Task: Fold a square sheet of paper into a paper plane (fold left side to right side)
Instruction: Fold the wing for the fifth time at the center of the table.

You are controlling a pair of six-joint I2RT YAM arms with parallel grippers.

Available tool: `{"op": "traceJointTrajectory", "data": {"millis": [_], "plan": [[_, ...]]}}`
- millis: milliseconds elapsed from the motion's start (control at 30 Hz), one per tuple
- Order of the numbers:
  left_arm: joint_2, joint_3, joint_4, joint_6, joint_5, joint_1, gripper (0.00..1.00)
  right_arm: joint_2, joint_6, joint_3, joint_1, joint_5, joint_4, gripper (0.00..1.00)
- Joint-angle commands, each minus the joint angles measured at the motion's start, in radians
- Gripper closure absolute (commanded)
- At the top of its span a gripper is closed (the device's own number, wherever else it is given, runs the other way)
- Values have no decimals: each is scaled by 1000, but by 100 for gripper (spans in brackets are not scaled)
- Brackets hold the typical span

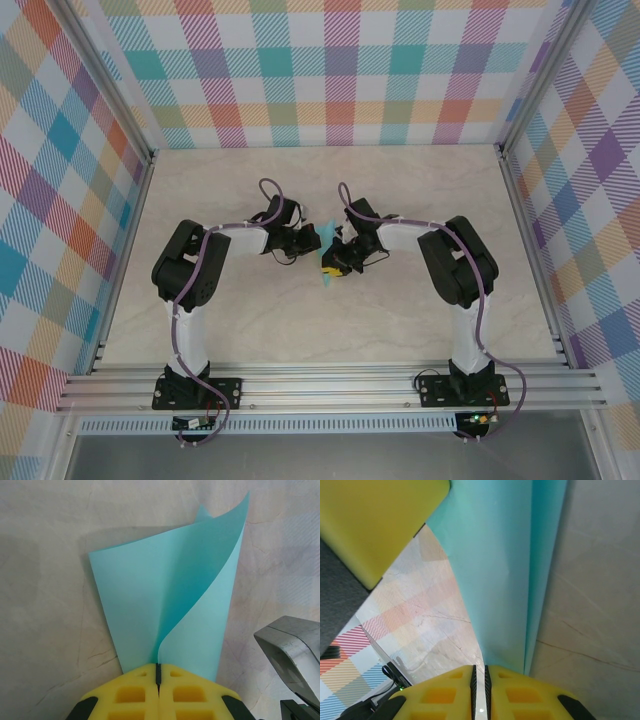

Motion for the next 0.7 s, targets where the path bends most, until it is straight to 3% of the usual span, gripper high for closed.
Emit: {"op": "traceJointTrajectory", "data": {"millis": [0,667], "plan": [[47,1,-78,0,-84,14,100,37,-23,17,14,-2,-96,86],[58,4,-84,-3,-95,14,100,56,-74,19,39,-22,-215,86]]}}
